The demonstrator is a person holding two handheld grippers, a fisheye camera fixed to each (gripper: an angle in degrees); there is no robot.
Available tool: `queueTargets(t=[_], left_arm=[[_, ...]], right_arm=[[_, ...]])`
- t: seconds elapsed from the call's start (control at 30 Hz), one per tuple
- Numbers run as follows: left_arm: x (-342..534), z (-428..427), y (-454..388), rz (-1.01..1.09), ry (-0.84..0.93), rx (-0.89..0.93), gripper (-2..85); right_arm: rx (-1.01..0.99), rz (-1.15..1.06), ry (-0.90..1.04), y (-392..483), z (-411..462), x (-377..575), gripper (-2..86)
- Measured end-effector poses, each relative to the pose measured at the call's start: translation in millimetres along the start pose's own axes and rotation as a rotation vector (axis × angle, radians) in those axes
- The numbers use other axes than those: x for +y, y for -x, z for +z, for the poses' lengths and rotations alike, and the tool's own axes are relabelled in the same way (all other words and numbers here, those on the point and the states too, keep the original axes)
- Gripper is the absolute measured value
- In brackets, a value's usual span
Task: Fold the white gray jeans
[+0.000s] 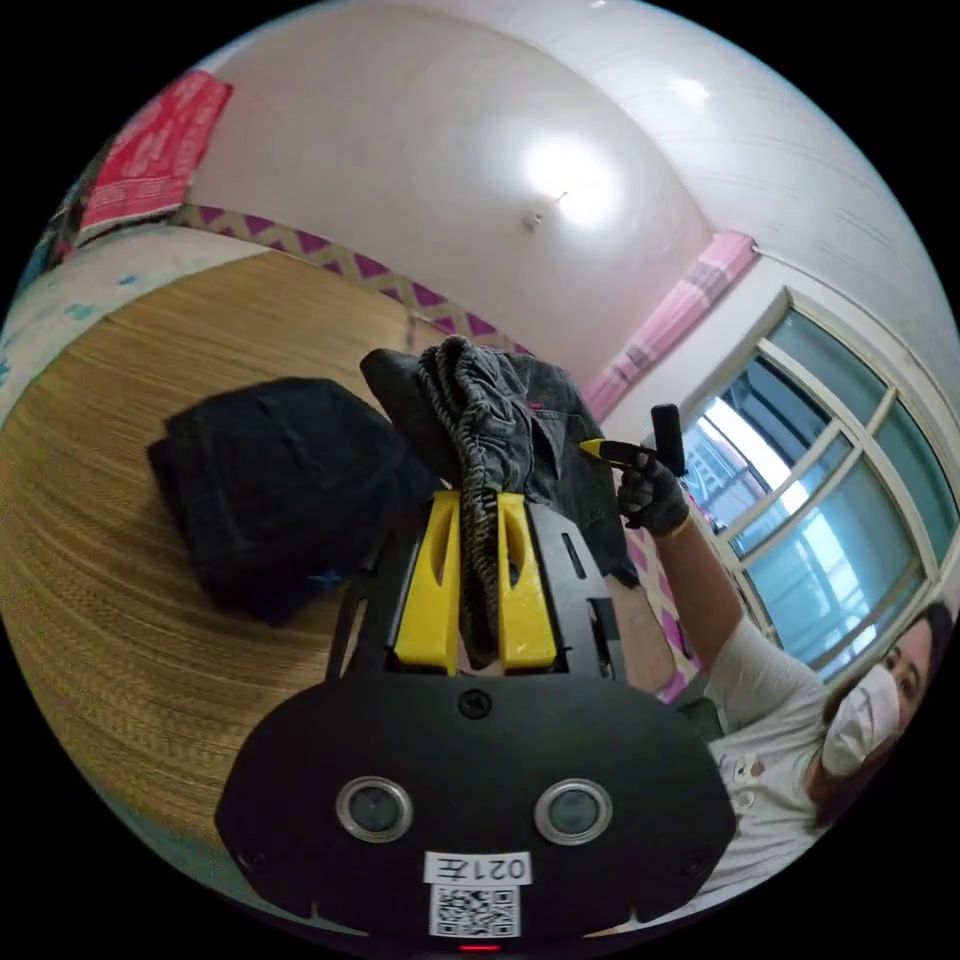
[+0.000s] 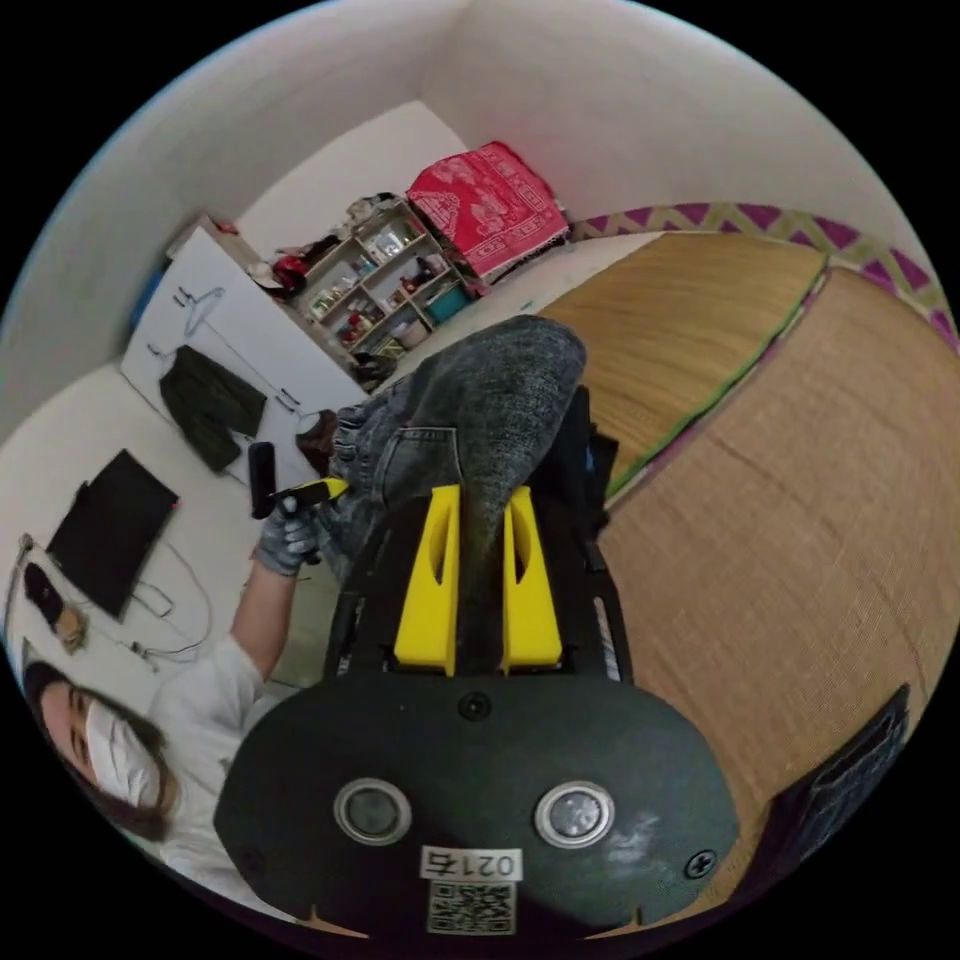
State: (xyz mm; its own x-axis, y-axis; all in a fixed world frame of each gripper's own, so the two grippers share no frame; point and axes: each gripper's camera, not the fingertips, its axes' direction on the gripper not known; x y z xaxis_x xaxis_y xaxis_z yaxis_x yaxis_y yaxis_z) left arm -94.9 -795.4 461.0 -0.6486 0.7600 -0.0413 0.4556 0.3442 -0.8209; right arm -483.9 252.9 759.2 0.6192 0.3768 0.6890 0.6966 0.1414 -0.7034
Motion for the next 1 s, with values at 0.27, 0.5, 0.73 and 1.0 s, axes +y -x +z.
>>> queueTargets(t=[0.27,0.5,0.73,1.0], left_arm=[[24.5,0.9,147.6,-0.410,-0.102,-0.215,6.0],[94.2,-12.9,34.4,0.012,-0.273,-0.332,1.0],[192.8,75.6,-76.7,0.268,0.027,-0.170,6.6],[282.4,167.8,-143.9,0.336,0.191,-0.095,3.8]], right_arm=[[0.394,-0.053,0.132,0.8,153.7,-24.1,8.6],[0.464,-0.036,0.102,-30.4,102.6,123.8,8.5],[0.886,0.105,0.144,-92.0,27.1,277.0,11.4],[1.091,-0.129,0.278,-132.5,94.6,315.7,15.8]])
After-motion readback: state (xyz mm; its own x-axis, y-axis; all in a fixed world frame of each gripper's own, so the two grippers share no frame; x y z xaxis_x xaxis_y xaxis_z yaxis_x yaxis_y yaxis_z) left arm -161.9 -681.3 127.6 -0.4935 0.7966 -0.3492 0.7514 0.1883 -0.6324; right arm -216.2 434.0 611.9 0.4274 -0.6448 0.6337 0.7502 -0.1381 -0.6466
